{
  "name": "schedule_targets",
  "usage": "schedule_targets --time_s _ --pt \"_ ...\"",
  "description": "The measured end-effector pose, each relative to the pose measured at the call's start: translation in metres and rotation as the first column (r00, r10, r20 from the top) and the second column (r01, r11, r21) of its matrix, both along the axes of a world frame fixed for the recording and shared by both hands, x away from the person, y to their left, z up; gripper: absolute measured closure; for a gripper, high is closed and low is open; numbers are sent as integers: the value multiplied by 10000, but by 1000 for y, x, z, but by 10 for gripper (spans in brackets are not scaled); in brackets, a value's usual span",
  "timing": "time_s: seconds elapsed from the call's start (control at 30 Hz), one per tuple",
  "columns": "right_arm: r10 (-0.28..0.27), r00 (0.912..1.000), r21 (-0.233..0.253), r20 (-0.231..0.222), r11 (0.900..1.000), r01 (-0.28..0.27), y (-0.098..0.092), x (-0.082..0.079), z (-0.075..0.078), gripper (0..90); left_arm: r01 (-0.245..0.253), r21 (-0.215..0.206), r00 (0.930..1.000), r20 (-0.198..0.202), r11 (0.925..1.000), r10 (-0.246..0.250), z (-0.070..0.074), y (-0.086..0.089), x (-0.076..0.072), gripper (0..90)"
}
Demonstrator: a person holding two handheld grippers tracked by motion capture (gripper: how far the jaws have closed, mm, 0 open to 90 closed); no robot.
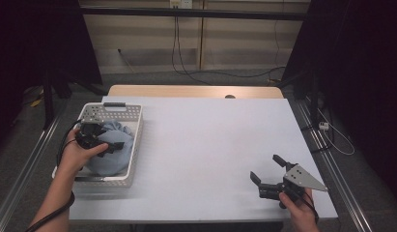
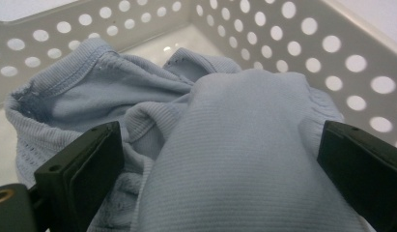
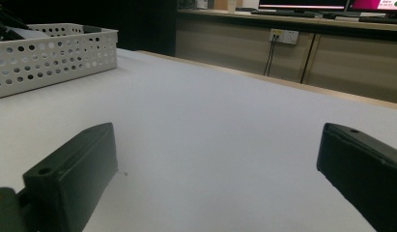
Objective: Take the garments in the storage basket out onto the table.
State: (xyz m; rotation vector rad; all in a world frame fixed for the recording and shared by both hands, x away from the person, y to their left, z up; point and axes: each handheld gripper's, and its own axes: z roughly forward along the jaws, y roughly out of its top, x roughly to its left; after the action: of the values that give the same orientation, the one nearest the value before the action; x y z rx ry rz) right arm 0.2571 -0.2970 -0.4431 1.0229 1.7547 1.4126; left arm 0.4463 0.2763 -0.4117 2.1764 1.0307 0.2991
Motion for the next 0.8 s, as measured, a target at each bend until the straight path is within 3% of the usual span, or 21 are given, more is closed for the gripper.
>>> schedule_targets --time_s 0.17,0.37,0.43,0.53,0.8 --pt "55 10000 23 16 10000 -55 1 0 0 1 354 121 9991 -238 9993 -351 0 2 -2 35" --pt "59 10000 24 28 10000 -59 1 0 0 1 210 105 9948 -996 9997 -198 -12 2 -1 26" --pt "66 10000 15 18 10000 -66 1 -1 1 1 340 243 9935 -1090 9991 -312 -15 -1 0 18" --pt "55 10000 18 41 10000 -55 1 -1 1 1 283 534 9868 -1610 9982 -194 -20 -5 1 15" --pt "93 9999 20 50 10000 -93 1 -1 1 1 452 761 9884 -1482 9961 -335 -27 -8 0 0"
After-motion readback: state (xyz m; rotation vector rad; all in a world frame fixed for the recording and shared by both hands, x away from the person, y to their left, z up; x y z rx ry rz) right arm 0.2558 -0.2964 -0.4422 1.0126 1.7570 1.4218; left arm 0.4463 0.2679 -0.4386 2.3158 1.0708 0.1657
